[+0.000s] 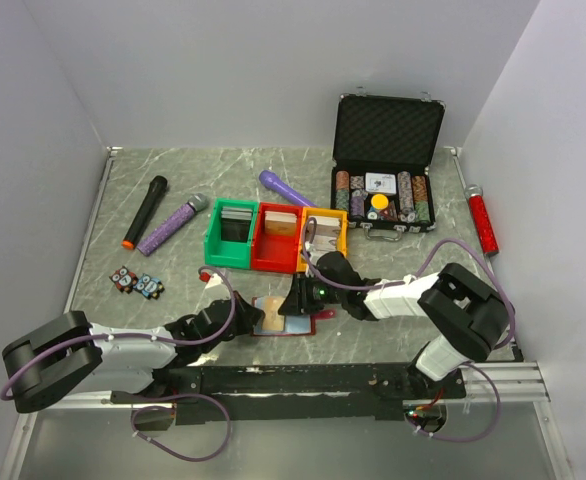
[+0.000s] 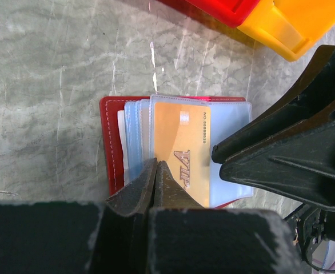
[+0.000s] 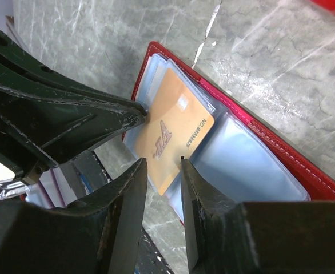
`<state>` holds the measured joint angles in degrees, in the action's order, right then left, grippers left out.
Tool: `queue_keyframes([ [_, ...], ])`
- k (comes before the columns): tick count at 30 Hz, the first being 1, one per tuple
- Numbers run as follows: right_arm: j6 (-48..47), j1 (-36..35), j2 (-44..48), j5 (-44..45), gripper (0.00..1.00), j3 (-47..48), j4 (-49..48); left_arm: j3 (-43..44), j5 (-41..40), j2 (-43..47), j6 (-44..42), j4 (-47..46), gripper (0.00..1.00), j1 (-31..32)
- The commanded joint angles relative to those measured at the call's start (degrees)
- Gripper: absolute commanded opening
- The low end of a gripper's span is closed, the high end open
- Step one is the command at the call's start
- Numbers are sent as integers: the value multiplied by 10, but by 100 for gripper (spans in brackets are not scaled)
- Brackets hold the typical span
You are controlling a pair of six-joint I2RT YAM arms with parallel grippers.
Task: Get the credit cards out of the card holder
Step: Remove the credit card from the card holder.
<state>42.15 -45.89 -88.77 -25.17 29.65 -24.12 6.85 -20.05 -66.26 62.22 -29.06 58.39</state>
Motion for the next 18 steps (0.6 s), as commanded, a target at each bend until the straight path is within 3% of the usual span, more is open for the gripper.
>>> queue_keyframes([
  [1, 2, 4, -8, -12, 38, 5, -35, -12, 19, -15, -4, 38, 1, 0],
  [18, 6, 16, -21, -14, 42, 2, -27, -22, 19, -4, 3, 42, 1, 0],
])
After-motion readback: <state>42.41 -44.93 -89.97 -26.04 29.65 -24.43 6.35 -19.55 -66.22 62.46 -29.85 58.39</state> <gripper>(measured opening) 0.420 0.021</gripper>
